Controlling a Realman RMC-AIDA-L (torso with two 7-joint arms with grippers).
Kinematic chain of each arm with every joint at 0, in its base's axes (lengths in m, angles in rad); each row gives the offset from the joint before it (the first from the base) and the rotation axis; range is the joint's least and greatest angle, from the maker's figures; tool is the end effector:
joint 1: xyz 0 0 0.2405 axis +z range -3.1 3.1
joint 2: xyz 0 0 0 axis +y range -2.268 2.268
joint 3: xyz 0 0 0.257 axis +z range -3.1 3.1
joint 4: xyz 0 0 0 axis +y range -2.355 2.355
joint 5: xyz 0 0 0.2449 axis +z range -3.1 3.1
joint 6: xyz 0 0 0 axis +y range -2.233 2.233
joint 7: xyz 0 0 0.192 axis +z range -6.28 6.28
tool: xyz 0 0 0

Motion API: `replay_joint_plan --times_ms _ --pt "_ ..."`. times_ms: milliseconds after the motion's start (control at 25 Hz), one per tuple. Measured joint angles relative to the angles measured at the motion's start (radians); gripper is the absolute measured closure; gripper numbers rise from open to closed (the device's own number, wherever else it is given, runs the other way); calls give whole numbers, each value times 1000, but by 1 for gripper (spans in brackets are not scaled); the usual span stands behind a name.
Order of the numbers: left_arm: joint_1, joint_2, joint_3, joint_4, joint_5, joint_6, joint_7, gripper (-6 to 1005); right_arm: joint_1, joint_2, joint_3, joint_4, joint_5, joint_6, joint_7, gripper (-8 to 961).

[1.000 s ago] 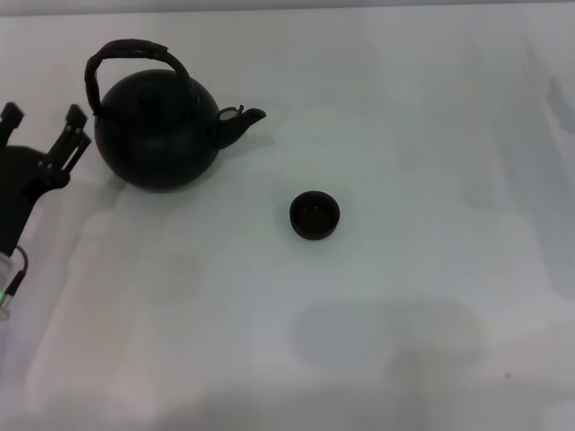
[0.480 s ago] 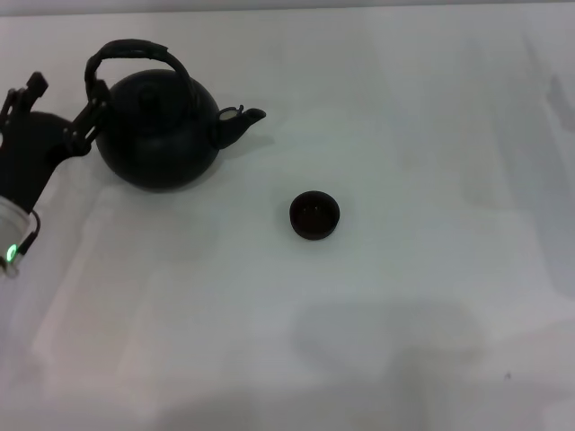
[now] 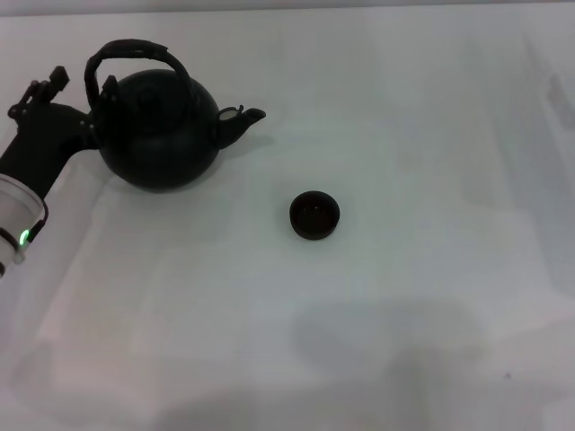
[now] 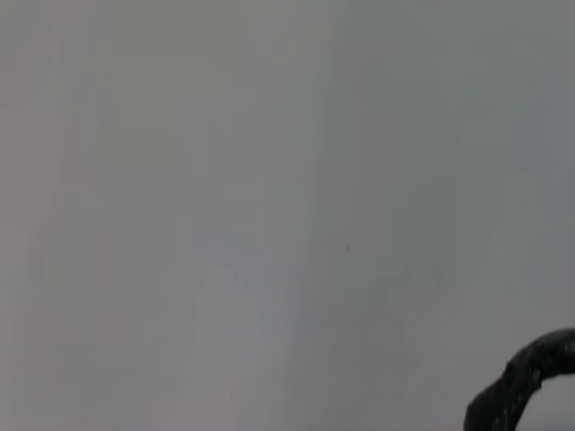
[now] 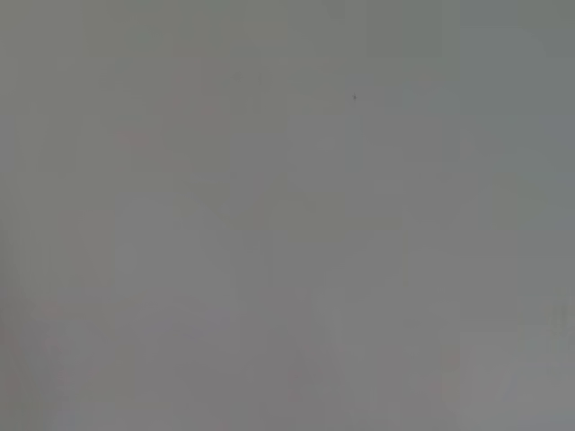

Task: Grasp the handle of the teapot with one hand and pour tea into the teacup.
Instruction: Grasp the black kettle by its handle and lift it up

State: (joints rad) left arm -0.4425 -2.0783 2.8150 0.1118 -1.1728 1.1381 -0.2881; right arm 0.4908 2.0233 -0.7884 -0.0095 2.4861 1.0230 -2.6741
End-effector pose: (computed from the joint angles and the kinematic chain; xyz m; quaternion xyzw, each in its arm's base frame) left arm -0.3527 0.3722 -0.0785 -0.7515 -0.2715 -0.2860 0.5289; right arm 0.4076 0.4048 -0.0014 -0.6642 0.3480 0.2770 0.6008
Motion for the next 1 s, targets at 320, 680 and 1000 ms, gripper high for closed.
replay_joint_plan --times_ms 320,680,1000 --pt "7 -1 0 5 24 3 58 521 0 -1 0 1 -1 0 13 99" --pt "0 2 0 1 37 17 58 720 0 -1 -4 7 -1 0 23 99" --pt "-1 5 -7 -1 37 71 48 886 0 2 -8 8 -1 0 23 99"
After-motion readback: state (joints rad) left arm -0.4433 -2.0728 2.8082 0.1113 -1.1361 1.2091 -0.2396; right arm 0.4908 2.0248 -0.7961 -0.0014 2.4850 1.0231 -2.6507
